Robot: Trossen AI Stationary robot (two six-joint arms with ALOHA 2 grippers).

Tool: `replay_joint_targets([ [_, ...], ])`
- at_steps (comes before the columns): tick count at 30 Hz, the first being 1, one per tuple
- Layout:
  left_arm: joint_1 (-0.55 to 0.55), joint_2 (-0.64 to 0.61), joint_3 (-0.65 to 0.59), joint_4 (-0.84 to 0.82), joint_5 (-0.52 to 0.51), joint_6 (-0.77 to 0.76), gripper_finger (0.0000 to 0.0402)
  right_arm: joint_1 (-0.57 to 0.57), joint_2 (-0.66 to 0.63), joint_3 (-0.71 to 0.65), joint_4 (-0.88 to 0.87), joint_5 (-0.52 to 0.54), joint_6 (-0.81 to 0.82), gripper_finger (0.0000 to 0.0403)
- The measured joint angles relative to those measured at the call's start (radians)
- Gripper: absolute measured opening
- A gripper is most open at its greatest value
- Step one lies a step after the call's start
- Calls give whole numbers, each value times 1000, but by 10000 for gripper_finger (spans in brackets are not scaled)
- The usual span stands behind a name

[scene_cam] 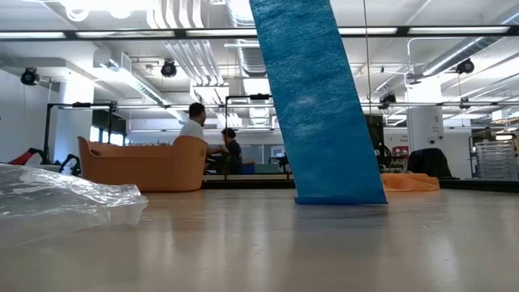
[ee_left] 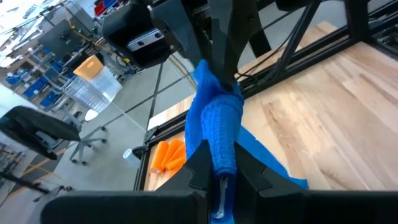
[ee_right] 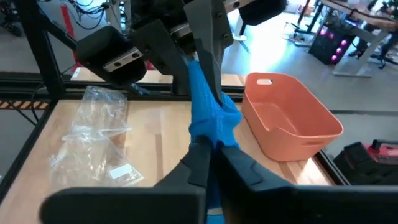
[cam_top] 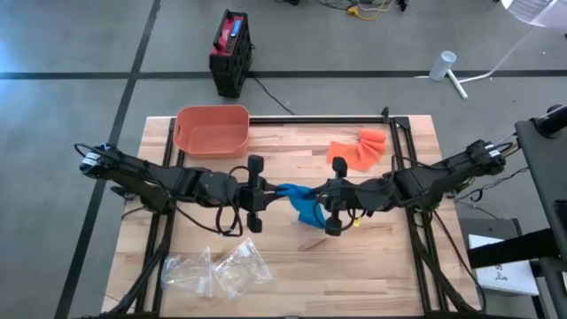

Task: Roll bandage
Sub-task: Roll the blue bandage

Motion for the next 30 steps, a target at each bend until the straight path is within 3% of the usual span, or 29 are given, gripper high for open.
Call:
replay_joint_targets([
  [5,-1,0,0,20,-6,-6,16,3,-2,1,16,-135,-3,2],
  [11,-1,0,1,18,-7,-7,18,6,-19,13,12,-181,-15,0],
  [22,0,-2,1,-8,-38,-8,20,18,-108,14,18,-210,-31,0],
  [30,-3,-12,1,-6,-25,-28,18,16,-124,12,-29,-163,-50,0],
])
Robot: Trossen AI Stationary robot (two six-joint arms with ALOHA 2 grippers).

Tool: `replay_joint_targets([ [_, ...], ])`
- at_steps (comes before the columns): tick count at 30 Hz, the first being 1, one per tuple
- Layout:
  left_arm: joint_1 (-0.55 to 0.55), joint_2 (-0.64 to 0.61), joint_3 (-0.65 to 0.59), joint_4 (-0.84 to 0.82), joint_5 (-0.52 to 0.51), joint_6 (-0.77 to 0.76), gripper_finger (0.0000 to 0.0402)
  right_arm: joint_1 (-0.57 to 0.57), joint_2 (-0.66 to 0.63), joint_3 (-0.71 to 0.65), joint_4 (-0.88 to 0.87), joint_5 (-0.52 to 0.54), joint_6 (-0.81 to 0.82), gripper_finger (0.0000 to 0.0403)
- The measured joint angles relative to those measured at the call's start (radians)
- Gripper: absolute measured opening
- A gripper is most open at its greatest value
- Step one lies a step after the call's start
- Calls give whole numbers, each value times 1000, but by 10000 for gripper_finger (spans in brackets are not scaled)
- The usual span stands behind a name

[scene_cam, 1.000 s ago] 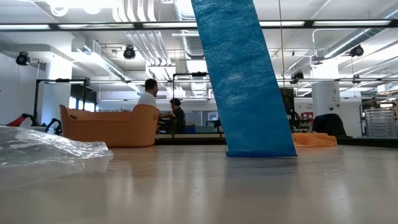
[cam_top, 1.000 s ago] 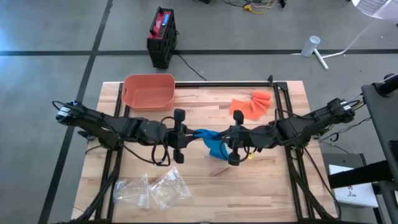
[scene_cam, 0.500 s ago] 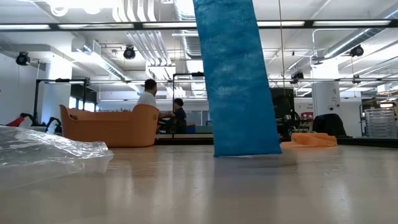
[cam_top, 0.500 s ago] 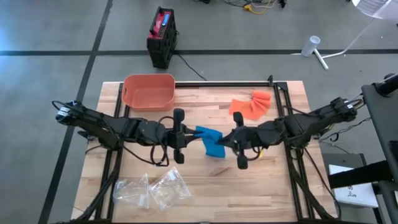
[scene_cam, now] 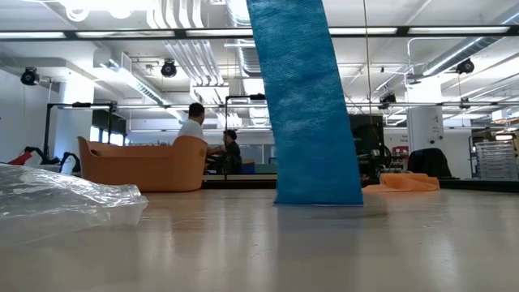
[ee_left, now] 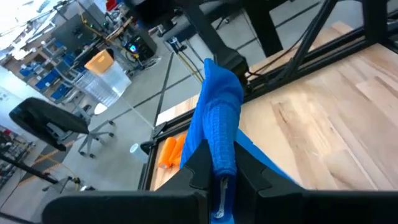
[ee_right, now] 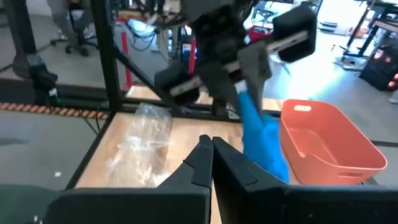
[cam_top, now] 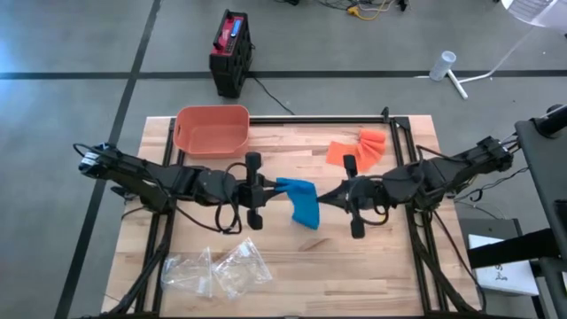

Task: Roll bandage
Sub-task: Roll the blue bandage

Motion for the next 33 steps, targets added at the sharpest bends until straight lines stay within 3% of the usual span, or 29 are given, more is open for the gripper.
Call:
replay_joint_targets([
  [4,-1,-17,0,4,7,-46,20,7,0,-6,-19,17,-16,0],
  [11,-2,-36,0,0,8,-184,17,106,-3,-93,22,290,-51,22],
  [16,3,-20,0,12,10,-268,18,134,-2,-246,267,295,-64,61],
  [20,3,-3,-6,14,10,-309,16,133,-2,-287,384,297,-119,96],
  [27,2,4,-26,83,10,-310,19,120,-2,-260,383,302,-181,121],
  [33,2,4,-31,86,10,-304,19,103,-2,-247,382,431,-227,106],
])
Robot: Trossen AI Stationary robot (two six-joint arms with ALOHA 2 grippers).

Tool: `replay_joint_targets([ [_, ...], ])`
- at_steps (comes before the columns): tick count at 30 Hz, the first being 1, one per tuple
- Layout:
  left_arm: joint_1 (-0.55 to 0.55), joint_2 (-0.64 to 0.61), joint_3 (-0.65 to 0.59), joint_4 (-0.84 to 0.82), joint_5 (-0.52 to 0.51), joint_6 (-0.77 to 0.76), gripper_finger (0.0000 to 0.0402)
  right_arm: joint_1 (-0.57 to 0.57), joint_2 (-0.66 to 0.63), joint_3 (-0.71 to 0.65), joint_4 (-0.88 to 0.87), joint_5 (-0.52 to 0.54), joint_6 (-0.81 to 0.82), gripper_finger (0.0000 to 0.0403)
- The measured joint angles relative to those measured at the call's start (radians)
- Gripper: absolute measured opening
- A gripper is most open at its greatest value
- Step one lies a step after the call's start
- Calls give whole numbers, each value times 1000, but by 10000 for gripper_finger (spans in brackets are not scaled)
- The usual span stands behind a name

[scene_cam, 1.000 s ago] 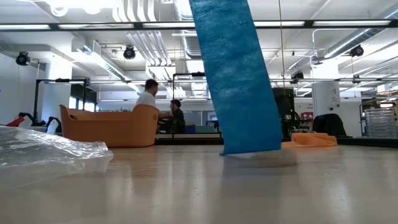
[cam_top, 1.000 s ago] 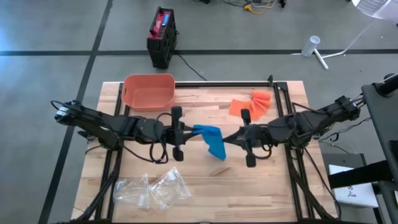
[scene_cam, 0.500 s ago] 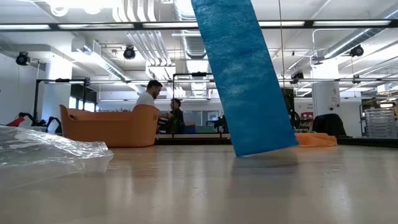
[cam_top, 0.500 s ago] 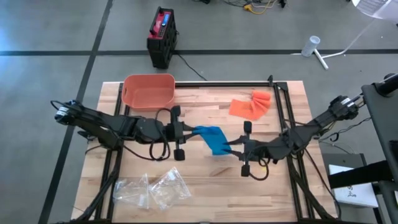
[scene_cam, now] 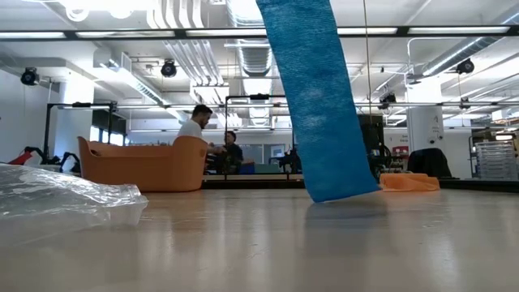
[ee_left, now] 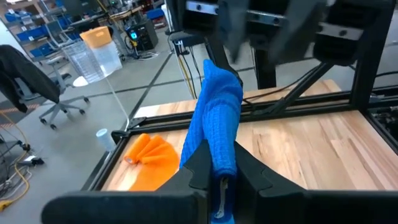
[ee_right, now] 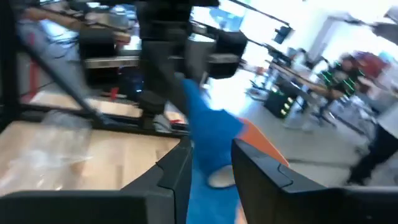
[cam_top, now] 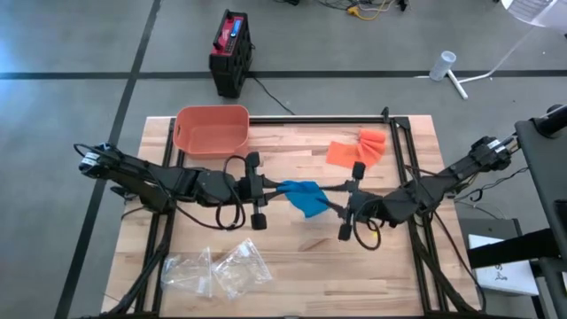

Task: Roll bandage
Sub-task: Roll the blue bandage

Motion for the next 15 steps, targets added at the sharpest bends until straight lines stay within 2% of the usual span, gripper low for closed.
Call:
replay_joint_targets([
  [2,0,0,-1,0,0,5,21,-25,0,0,-3,-3,61,101],
  [8,0,0,-4,-2,3,33,21,-94,0,0,-14,-215,140,94],
  [15,0,1,-6,-6,2,44,21,-109,0,6,-56,-241,177,103],
])
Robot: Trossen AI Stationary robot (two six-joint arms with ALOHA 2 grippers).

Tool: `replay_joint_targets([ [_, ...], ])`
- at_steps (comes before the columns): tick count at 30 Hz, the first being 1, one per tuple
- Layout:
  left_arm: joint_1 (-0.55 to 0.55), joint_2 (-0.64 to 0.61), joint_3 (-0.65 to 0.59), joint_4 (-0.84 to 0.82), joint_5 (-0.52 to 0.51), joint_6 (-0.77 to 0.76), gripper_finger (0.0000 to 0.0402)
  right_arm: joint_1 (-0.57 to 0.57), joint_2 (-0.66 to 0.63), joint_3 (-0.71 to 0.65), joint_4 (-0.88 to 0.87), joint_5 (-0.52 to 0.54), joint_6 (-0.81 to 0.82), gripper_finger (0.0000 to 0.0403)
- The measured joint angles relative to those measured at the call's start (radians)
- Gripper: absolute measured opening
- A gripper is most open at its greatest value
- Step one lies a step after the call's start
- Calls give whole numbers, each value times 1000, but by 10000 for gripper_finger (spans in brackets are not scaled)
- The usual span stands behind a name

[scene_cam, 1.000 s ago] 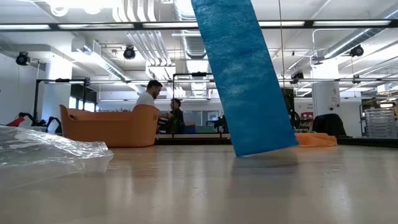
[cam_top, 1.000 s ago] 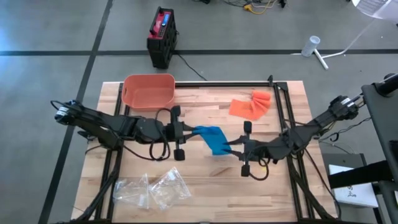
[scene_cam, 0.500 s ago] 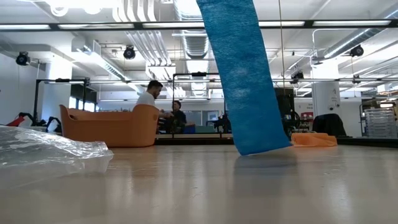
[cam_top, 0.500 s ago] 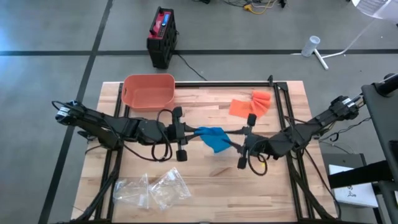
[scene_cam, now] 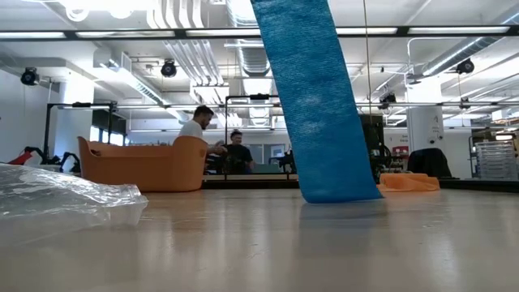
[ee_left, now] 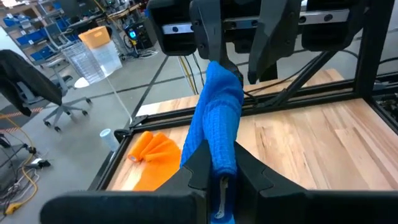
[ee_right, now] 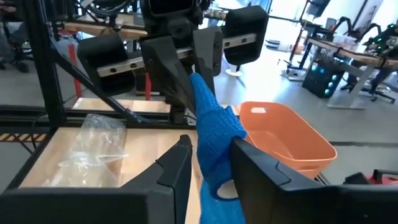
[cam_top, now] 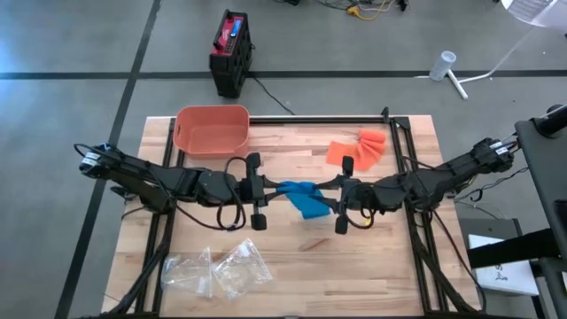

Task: Roll bandage
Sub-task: Roll the blue bandage

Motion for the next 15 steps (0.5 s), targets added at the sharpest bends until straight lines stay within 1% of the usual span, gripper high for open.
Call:
replay_joint_targets([
  [4,3,0,0,14,0,35,21,0,0,3,-7,-9,17,109],
  [7,8,0,0,18,2,46,22,0,-1,3,-8,-47,38,110],
  [15,9,5,-2,40,0,94,22,1,0,3,30,-74,65,93],
])
